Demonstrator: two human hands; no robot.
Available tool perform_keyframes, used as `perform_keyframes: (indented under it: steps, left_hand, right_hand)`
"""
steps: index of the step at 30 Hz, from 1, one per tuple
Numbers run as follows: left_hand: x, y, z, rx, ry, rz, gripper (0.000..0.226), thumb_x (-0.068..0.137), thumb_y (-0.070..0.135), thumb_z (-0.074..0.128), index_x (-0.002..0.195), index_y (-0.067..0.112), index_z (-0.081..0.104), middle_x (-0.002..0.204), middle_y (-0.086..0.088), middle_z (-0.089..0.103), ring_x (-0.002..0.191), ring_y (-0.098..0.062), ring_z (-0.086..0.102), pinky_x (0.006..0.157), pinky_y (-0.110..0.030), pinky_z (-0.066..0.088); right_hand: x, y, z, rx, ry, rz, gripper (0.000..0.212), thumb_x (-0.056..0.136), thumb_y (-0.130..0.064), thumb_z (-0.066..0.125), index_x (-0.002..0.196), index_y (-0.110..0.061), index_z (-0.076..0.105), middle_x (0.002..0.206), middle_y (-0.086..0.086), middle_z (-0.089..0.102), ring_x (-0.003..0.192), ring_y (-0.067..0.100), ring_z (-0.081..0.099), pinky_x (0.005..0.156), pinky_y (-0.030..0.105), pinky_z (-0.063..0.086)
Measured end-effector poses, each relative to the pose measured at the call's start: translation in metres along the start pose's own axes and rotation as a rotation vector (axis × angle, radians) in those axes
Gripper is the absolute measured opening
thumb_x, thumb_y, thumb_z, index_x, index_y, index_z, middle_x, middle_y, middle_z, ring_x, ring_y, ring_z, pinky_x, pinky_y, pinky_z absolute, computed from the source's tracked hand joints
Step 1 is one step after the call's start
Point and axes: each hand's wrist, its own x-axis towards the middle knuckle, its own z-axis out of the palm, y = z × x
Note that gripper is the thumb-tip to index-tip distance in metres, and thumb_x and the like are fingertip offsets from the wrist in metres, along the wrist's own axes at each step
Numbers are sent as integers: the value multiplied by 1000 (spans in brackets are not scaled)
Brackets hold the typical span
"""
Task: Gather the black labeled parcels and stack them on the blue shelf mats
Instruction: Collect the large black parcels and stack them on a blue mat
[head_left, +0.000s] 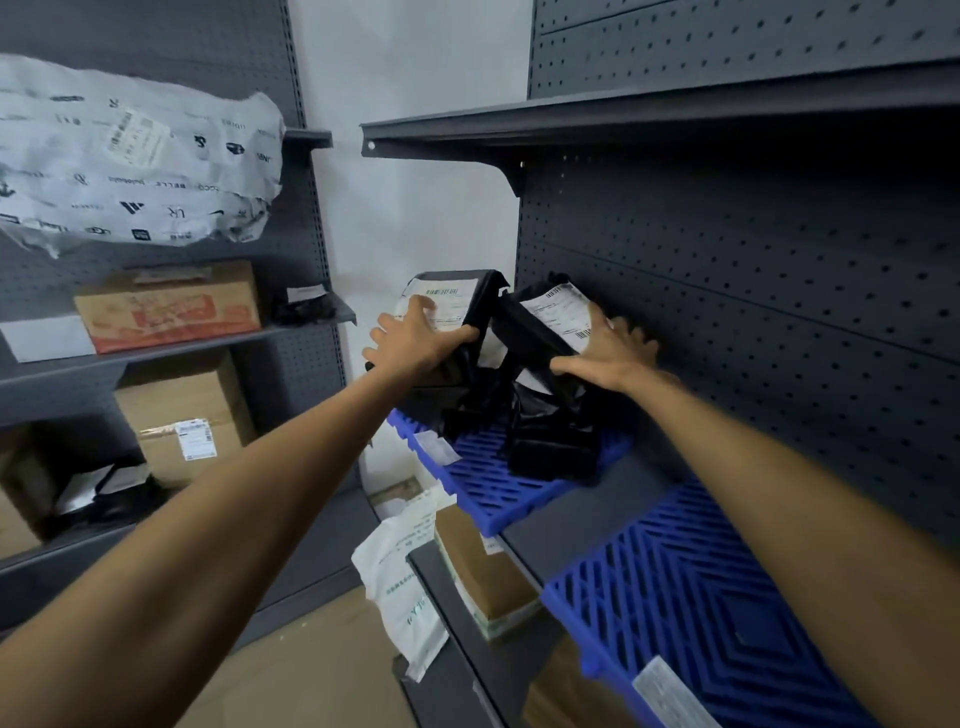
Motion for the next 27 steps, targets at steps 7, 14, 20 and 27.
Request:
perform_keyframes:
  steps: [7, 14, 20, 27]
  left_hand:
    - [33, 33, 47, -37, -139, 101, 55, 84, 41, 68, 132, 19, 52, 138, -17, 32, 127, -40, 43, 108, -43, 40]
    - [48, 24, 60, 2, -148, 189, 54, 87, 47, 67, 131, 19, 53, 138, -16, 32, 127, -38, 44, 110, -48, 39]
    - [34, 7, 60, -140, -140, 307, 53, 90, 44, 67, 132, 15, 52, 141, -15, 33, 134, -30, 38, 110, -33, 36]
    - [-1, -22, 30, -90, -186, 515, 50, 89, 18, 67, 135, 14, 48, 134, -18, 46, 119, -30, 51, 103, -35, 43]
  right_hand:
    - [54, 12, 20, 48, -113, -23, 113, 64, -73, 62, 155, -31, 10, 152, 16, 28, 136, 43, 31, 107, 55, 26]
    - [68, 26, 24, 100, -240, -20, 102, 71, -74, 55, 155, -34, 13, 160, 8, 16, 143, 39, 23, 112, 56, 28]
    - [36, 16, 20, -86, -86, -151, 76, 87, -53, 56, 151, -23, 28, 161, 2, 16, 142, 32, 24, 109, 48, 31]
    - [-39, 15, 12, -73, -133, -85, 75, 95, -41, 56, 155, -20, 17, 159, 7, 21, 140, 36, 29, 111, 48, 34]
